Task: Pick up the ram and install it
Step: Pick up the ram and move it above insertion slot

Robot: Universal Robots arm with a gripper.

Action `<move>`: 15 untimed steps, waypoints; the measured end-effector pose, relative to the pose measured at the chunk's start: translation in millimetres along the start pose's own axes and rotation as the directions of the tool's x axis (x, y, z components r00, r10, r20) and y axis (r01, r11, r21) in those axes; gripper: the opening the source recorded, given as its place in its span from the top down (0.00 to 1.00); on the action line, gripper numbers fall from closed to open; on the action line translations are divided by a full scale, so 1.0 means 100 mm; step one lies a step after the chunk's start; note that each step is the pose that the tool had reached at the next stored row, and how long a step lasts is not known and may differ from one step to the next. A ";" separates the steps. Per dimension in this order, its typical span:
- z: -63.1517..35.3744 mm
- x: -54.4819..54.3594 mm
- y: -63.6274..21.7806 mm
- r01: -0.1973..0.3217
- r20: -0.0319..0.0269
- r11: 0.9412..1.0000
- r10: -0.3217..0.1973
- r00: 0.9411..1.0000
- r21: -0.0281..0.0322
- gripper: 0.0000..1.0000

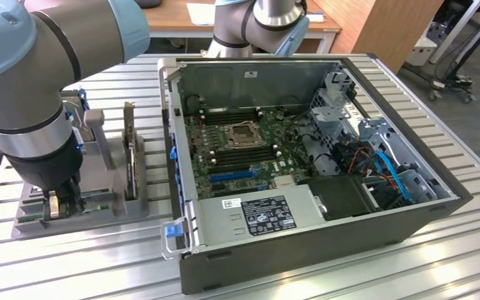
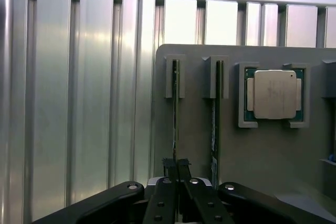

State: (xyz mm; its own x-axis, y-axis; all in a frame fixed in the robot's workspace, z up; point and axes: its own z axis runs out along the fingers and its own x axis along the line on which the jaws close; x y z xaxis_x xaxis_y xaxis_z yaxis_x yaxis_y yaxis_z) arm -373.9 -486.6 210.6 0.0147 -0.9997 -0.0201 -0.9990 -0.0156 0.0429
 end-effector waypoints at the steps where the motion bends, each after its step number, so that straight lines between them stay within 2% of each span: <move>1: -0.018 0.00 0.000 0.000 0.000 1.000 0.000 1.000 0.000 0.89; 15: -0.318 -0.01 0.012 0.000 0.000 1.000 0.000 1.000 0.000 0.89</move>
State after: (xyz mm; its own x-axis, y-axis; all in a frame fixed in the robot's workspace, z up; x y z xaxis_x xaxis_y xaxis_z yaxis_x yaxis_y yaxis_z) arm -373.8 -486.6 242.4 0.0147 -0.9997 -0.0201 -0.9990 -0.0156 0.0428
